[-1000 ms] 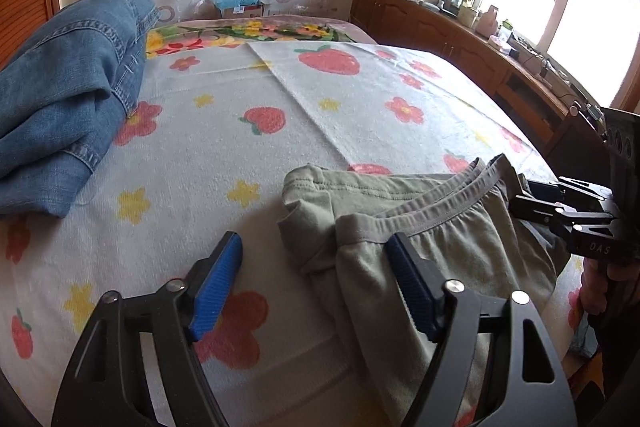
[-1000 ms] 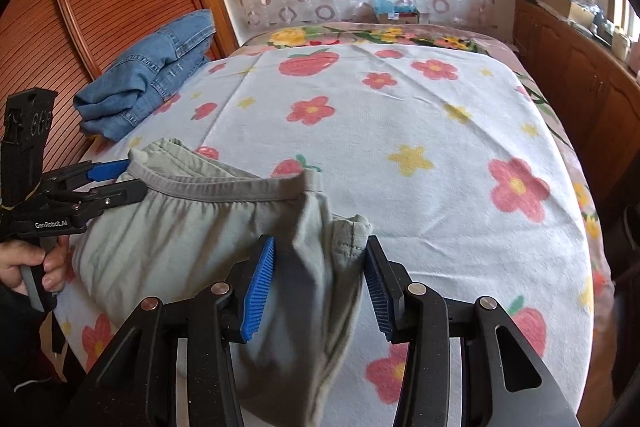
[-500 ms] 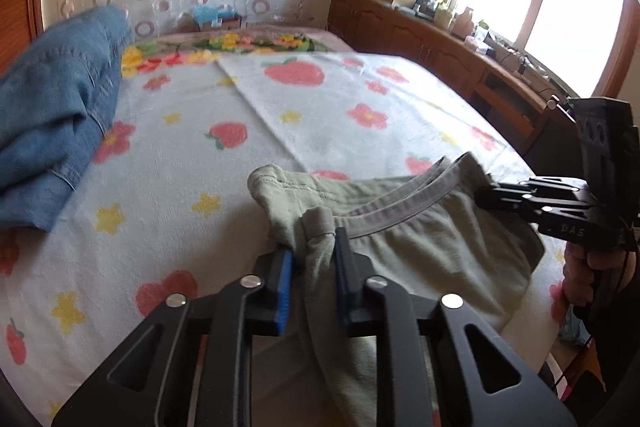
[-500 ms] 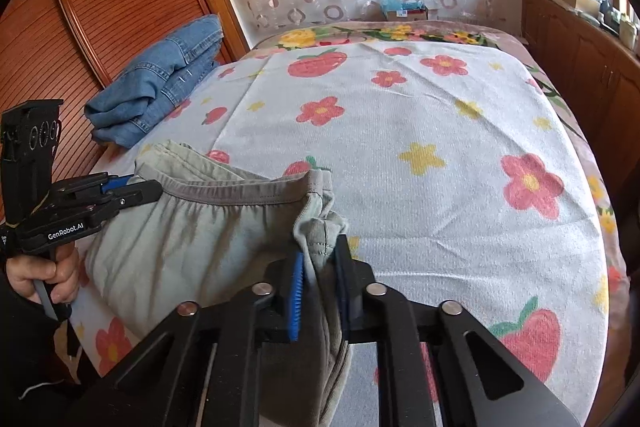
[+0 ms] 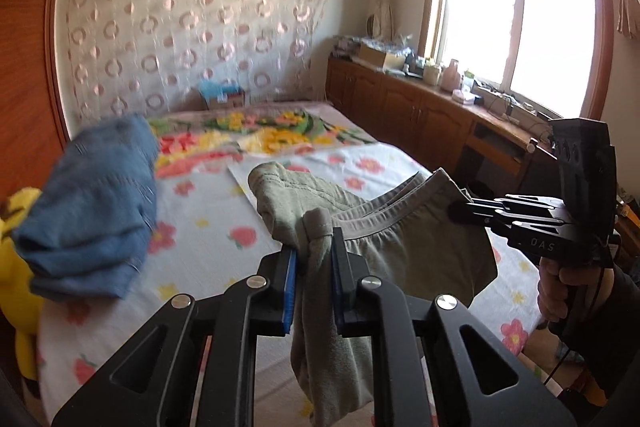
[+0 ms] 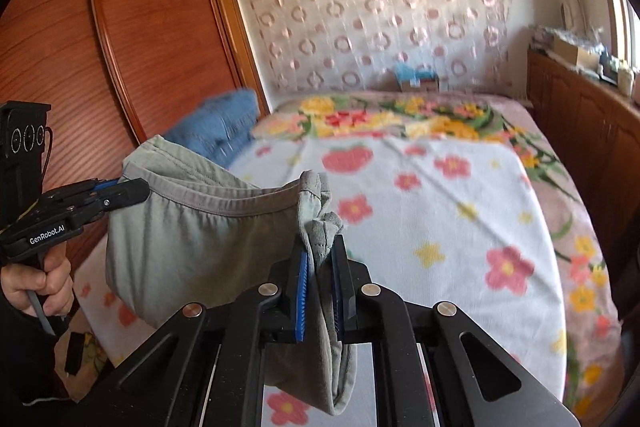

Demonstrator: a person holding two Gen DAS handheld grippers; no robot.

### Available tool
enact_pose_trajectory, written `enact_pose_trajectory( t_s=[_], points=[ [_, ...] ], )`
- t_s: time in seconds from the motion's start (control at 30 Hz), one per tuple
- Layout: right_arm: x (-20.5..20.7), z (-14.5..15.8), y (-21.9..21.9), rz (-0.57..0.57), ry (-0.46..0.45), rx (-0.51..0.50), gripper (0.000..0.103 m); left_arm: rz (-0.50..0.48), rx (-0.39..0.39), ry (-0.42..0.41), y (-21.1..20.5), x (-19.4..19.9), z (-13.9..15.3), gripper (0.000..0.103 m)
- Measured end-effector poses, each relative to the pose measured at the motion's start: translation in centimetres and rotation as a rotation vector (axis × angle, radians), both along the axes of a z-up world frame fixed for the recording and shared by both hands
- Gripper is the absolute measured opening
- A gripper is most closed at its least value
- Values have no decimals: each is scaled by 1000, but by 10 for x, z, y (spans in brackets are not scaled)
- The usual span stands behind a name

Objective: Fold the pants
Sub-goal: 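Lift the folded grey-green pants with both grippers and carry toward the denim stack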

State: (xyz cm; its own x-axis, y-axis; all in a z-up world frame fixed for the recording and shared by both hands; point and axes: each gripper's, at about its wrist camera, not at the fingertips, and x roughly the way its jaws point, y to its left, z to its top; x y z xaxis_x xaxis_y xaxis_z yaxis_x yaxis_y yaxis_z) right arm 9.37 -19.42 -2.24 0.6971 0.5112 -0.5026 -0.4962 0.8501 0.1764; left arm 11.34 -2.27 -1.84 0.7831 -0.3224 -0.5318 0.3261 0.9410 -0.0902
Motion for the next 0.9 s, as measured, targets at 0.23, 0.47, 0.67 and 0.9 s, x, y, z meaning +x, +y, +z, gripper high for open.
enact_pose_trajectory(
  t_s=[0.23, 0.47, 0.67, 0.9],
  points=[
    [-2, 19, 10, 30, -53, -1, 10, 37, 30, -48, 12, -2, 21, 16],
    [13, 21, 27, 56, -81, -21, 10, 72, 41, -70, 27, -1, 26, 16],
    [33, 11, 37, 81, -80, -36, 10, 96, 41, -68, 41, 4, 20, 16],
    [62, 11, 54, 125, -79, -41, 10, 125, 21, -59, 58, 7, 13, 16]
  ],
)
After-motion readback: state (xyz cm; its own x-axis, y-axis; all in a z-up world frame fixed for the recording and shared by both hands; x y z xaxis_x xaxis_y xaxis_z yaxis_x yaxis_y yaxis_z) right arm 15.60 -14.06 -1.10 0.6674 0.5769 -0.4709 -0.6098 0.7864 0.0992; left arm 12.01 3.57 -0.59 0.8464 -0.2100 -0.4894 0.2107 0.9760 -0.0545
